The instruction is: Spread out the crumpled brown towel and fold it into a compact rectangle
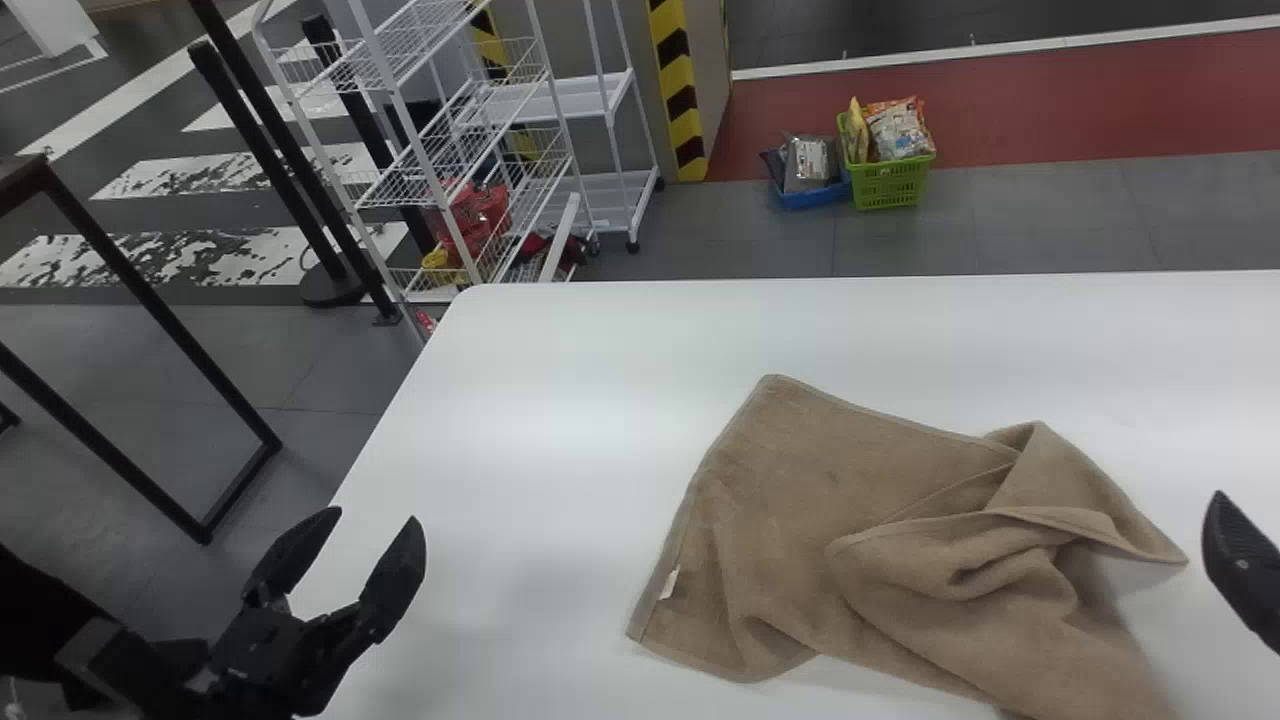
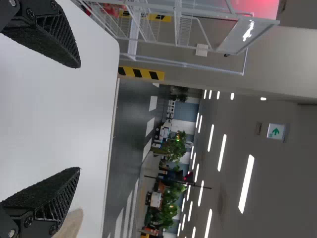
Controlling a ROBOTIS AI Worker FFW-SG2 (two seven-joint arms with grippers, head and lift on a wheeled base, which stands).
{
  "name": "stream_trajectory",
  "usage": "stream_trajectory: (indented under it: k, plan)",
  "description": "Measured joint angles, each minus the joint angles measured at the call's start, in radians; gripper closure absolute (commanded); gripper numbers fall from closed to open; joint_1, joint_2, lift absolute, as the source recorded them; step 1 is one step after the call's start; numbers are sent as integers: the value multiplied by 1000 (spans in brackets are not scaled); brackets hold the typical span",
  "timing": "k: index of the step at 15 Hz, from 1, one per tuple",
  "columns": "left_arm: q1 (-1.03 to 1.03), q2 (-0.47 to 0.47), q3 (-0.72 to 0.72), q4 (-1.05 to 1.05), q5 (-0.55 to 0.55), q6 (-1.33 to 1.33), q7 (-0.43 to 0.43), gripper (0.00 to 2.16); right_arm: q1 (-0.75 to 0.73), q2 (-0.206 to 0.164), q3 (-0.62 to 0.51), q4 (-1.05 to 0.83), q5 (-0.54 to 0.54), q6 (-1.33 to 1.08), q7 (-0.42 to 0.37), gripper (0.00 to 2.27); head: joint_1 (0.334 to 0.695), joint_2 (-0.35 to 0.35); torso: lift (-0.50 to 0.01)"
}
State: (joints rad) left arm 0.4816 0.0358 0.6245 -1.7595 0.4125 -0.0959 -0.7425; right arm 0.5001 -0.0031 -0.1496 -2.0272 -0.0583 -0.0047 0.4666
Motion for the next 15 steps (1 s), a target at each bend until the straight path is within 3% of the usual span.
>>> stream_trajectory:
  k: [12,15]
  plan:
    - [-2,-1,2,5,2,-2,-22,70,-9,0,-7,25,0,-24,2,134,695,306,-127]
    - [-3,0,8,9,10,-1,-44,70,-23,0,-33,26,6,16,51,130,695,300,-127]
